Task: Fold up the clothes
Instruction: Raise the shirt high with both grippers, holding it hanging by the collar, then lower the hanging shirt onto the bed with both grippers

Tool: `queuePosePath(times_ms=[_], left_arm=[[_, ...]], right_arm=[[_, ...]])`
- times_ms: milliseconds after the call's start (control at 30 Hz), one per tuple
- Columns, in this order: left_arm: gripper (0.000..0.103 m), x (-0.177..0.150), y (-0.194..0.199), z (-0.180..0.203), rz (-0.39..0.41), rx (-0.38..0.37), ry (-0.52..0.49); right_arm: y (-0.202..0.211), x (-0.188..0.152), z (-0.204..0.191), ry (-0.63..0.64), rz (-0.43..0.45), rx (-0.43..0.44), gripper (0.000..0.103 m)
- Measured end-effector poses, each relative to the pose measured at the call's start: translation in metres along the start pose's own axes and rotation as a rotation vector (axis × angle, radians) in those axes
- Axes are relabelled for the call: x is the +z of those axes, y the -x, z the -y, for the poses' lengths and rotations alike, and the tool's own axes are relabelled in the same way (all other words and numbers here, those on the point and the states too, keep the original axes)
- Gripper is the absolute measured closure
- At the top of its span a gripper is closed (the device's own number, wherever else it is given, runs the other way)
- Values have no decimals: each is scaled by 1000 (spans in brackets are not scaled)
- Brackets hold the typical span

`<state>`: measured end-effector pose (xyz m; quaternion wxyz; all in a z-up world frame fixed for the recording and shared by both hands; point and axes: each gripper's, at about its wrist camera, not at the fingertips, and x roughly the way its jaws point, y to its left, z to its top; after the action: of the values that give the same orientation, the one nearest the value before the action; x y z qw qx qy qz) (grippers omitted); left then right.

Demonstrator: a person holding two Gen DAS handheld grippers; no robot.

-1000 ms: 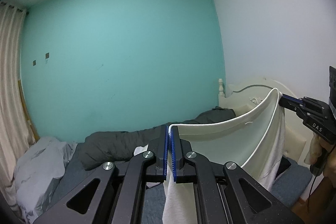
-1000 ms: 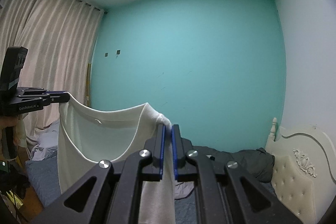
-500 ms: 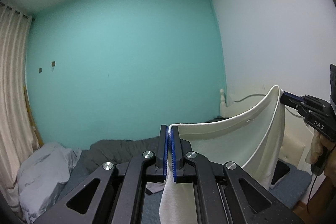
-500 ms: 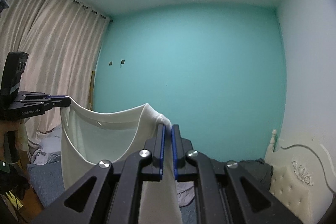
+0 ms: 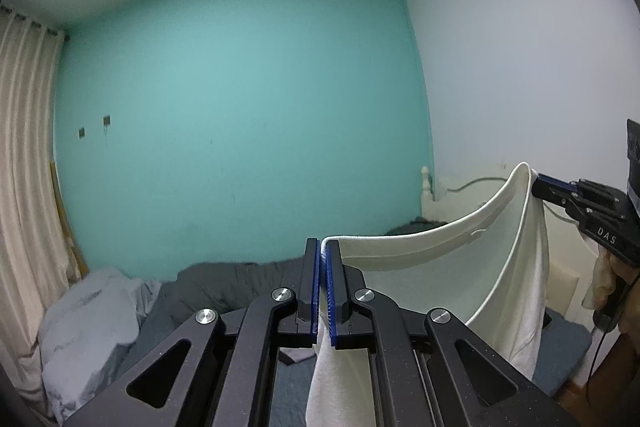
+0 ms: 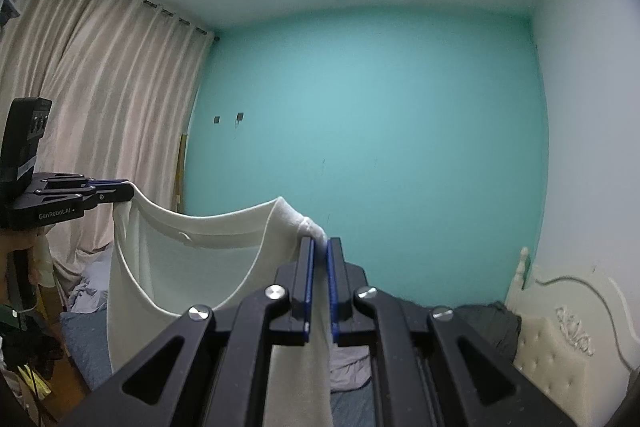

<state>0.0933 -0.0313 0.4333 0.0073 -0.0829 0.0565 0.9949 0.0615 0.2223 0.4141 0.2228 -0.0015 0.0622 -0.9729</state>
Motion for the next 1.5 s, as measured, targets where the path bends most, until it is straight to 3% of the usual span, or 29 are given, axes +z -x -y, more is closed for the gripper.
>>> queuePosePath(times_ms=[167, 333, 667, 800, 1100, 1300, 1500], left_arm=[[100, -34, -46, -9, -82, -5, 6], [100, -78, -120, -16, -180, -18, 20], [100, -179, -318, -7, -371, -34, 33], [100, -231, -408, -14, -452, -36, 59], [100, -364, -560, -27, -625, -40, 122], [100, -451, -637, -31, -729, -41, 141], [100, -510, -694, -28, -789, -40, 146]], right_arm=[[-37, -46, 17, -43, -79, 9, 97], [-95, -109, 40, -94, -181, 12, 97], [-258, -252, 84, -163, -417, 8, 97], [-326, -308, 103, -177, -492, 0, 97], [-457, -447, 129, -206, -664, -5, 97], [-518, -532, 144, -226, -754, -7, 97], [-561, -594, 156, -243, -823, -17, 97]])
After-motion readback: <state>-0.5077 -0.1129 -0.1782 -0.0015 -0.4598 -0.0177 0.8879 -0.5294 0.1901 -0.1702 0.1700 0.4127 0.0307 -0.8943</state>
